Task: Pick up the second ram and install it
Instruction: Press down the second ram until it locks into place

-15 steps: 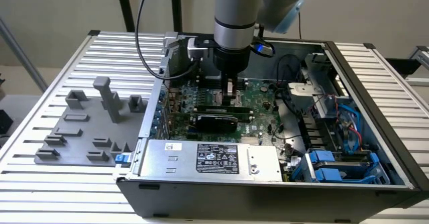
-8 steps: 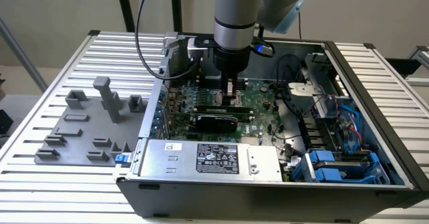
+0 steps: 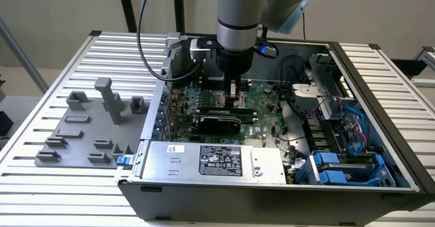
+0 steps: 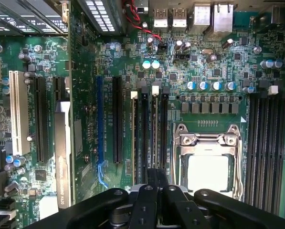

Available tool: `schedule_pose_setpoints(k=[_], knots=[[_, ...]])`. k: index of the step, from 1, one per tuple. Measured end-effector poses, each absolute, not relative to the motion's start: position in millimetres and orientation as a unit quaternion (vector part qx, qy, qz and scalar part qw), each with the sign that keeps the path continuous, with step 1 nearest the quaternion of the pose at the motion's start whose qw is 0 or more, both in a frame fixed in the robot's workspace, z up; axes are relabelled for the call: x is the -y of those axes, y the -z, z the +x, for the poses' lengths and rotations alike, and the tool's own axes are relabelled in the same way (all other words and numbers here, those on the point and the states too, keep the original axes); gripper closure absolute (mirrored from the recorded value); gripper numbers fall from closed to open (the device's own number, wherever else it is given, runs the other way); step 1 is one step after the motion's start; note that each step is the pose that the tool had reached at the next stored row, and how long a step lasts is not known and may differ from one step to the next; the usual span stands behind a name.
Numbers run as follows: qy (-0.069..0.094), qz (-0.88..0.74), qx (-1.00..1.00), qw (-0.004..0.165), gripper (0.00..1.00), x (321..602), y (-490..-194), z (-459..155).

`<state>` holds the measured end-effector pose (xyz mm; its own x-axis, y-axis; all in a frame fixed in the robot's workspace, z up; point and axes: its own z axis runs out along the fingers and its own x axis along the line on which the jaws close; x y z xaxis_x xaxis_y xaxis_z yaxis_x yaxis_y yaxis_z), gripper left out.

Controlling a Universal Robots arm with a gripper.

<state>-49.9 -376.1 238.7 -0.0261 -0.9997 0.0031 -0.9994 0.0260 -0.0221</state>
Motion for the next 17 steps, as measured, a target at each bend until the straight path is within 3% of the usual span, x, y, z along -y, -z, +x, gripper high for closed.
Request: schedule_pose_setpoints(k=[12, 17], knots=[[0.009, -0.698, -0.716, 0.005, 1.0, 375, -224, -50], [0.007, -0.698, -0.716, 0.005, 1.0, 375, -238, -50]])
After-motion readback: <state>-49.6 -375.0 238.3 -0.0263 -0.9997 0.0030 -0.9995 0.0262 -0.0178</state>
